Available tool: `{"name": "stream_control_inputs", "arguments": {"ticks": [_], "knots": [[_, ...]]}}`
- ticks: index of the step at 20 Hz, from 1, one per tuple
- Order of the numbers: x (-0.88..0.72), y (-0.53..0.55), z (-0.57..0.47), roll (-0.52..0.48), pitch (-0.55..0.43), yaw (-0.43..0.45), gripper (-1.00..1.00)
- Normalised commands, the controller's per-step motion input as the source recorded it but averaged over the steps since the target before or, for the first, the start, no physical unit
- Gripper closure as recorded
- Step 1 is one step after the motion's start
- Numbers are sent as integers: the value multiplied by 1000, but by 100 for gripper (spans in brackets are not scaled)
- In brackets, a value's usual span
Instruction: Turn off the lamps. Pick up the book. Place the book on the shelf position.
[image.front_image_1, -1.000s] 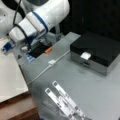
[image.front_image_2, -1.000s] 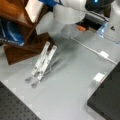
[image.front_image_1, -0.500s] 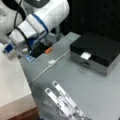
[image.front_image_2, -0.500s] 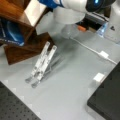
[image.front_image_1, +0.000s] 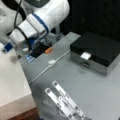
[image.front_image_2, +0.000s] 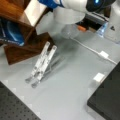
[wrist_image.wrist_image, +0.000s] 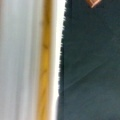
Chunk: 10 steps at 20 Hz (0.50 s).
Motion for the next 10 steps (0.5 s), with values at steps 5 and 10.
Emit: {"name": "stream_control_inputs", "arguments": {"ticks": [5,10], "knots": [[137,412,307,450,-186,-230,-100],[320,495,250,549,-153,-354,-100]]}}
